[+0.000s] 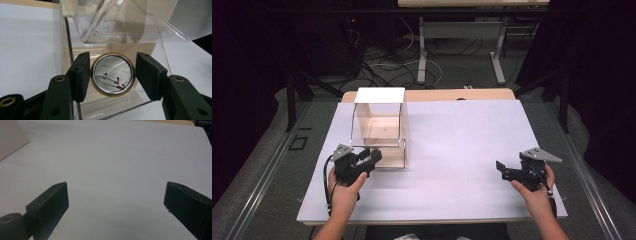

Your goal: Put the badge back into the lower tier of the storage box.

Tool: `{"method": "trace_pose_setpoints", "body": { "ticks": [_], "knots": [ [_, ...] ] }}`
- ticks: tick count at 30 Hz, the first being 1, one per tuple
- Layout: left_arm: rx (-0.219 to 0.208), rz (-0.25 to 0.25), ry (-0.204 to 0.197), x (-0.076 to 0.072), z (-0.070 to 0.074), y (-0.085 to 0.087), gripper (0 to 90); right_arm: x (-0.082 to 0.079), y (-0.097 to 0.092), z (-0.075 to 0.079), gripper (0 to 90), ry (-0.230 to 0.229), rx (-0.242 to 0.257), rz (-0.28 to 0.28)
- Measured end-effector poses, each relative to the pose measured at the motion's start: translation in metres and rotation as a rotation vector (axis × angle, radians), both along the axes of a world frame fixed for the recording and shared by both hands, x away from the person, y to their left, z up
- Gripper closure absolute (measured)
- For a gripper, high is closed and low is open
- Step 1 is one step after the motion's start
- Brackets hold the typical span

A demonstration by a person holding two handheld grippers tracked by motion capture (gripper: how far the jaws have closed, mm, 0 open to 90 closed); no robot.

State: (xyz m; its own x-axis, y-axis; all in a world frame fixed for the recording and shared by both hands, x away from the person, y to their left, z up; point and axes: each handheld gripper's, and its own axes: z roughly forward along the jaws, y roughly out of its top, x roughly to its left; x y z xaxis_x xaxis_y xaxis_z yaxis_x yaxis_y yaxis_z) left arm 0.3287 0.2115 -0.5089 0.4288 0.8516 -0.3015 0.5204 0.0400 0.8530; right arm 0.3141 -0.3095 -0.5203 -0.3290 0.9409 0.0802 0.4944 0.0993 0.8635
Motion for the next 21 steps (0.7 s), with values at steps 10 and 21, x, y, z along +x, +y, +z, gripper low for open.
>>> {"method": "trace_pose_setpoints", "body": {
  "ticks": [10, 21],
  "knots": [
    [-0.037, 0.003, 0.001, 0.0003, -0.0008, 0.0009, 44.3, 0.0003, -0.0001, -0.0002, 5.6, -0.002, -0.004, 0.004],
    [-0.047, -0.02, -0.006, -0.0025, 0.0011, -0.0023, 29.1, 0.0002, -0.0016, -0.0005, 5.7, -0.003, -0.006, 0.001]
  ]
}}
